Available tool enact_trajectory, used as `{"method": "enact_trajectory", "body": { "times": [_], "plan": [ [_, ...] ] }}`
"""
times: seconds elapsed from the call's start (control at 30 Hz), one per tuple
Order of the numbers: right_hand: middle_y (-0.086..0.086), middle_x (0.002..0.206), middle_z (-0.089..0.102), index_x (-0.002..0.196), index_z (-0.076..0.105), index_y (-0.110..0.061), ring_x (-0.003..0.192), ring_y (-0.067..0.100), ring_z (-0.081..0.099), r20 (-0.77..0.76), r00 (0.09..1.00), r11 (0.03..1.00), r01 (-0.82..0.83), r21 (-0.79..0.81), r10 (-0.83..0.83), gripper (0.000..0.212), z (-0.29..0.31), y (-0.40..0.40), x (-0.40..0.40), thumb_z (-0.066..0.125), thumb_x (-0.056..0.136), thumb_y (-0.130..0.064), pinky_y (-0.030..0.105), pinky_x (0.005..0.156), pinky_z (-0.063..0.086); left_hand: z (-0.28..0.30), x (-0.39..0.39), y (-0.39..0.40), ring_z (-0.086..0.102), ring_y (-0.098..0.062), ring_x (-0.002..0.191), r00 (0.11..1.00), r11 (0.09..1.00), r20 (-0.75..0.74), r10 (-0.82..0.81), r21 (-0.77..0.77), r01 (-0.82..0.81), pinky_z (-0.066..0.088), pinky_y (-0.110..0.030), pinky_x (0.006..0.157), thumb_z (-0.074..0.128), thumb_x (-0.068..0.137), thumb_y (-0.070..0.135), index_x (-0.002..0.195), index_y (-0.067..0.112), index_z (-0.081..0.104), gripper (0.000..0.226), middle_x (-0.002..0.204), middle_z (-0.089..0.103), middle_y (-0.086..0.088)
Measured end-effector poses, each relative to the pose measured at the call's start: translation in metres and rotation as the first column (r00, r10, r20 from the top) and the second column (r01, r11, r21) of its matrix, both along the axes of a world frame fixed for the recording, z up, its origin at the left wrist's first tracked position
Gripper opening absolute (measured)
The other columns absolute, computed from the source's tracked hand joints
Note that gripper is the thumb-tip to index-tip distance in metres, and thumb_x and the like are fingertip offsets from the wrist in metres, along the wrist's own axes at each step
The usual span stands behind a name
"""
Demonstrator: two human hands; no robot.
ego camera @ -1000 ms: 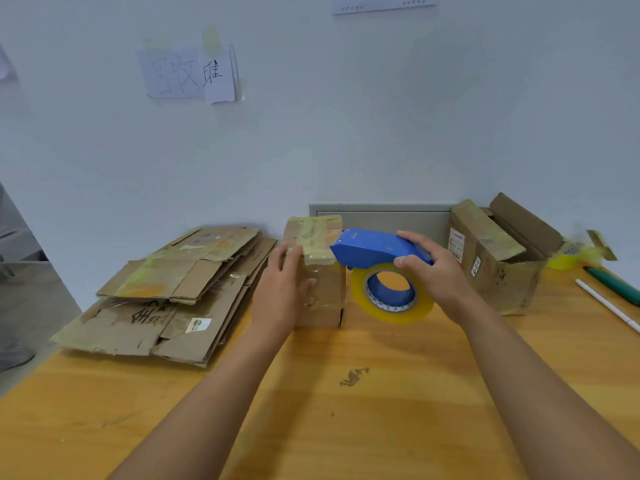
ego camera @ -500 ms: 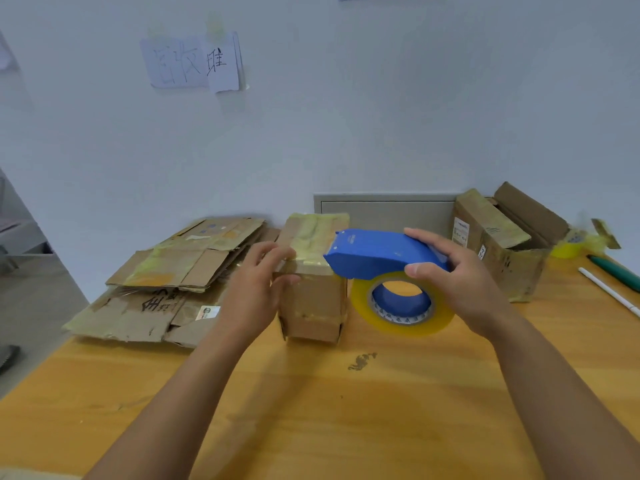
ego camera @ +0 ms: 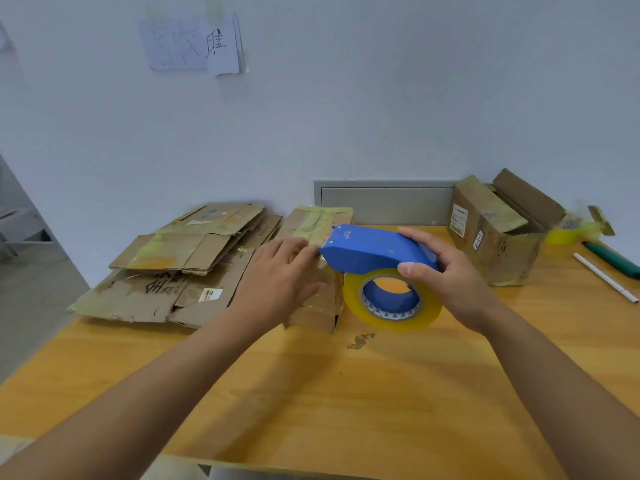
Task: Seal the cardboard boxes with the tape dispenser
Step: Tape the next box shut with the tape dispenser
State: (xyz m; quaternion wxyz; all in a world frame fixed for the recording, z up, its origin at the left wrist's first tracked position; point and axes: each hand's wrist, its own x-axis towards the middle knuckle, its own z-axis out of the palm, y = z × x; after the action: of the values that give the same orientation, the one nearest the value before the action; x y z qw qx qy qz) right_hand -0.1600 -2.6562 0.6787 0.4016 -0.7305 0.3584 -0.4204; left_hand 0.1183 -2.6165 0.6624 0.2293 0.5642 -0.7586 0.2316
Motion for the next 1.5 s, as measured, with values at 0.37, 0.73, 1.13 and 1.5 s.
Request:
{"method": "enact_trajectory", "body": {
  "times": [0.37,0.73,1.13,1.5],
  "plan": [
    [-0.023,0.123,0.054,0.126,0.051,-0.056,0.1,-0.004,0.059,-0.021,1.0,1.0,-0.01,0.011,0.01,0.056,0.0,0.004,-0.003,0.069,0.073,-0.059,0.012,0.075,0.051,-0.008,-0.02,-0.009,0.064,-0.024,0.092,0.985,0.991,-0.165,0.051,-0.114,-0.07,0.052,-0.033,0.073,0.06,0.086,0.056,0.099,0.009,0.068,0.05,0.103,0.069,-0.007],
    [-0.036,0.12,0.058,0.125,0.06,-0.056,0.108,-0.005,0.058,-0.049,0.999,1.0,0.008,-0.001,-0.008,0.063,-0.005,0.009,-0.04,0.073,0.064,-0.06,0.007,0.078,0.047,-0.009,-0.011,-0.009,0.061,-0.027,0.099,0.973,0.99,-0.19,0.127,-0.04,-0.137,0.051,-0.037,0.075,0.067,0.087,0.052,0.107,0.008,0.067,0.048,0.11,0.067,-0.008],
    [-0.031,0.12,0.056,0.125,0.06,-0.053,0.101,-0.013,0.055,-0.241,0.971,1.0,-0.004,-0.017,0.0,0.061,0.007,0.005,-0.022,0.071,0.066,-0.06,0.006,0.069,0.045,0.014,-0.019,-0.006,0.043,-0.005,0.109,0.873,0.965,-0.471,0.131,0.264,-0.003,0.031,-0.017,0.073,0.034,0.078,0.075,0.116,0.027,0.06,0.066,0.118,0.052,0.014],
    [-0.023,0.118,0.06,0.121,0.067,-0.04,0.106,0.0,0.058,-0.352,0.936,0.989,0.043,0.14,0.01,0.046,-0.007,-0.007,-0.013,0.079,0.077,-0.049,0.023,0.085,0.044,0.008,-0.02,-0.021,0.045,-0.008,0.094,0.896,0.969,-0.385,0.223,0.184,-0.162,0.036,-0.027,0.069,0.06,0.084,0.064,0.109,0.025,0.059,0.047,0.113,0.058,0.007]
  ]
}}
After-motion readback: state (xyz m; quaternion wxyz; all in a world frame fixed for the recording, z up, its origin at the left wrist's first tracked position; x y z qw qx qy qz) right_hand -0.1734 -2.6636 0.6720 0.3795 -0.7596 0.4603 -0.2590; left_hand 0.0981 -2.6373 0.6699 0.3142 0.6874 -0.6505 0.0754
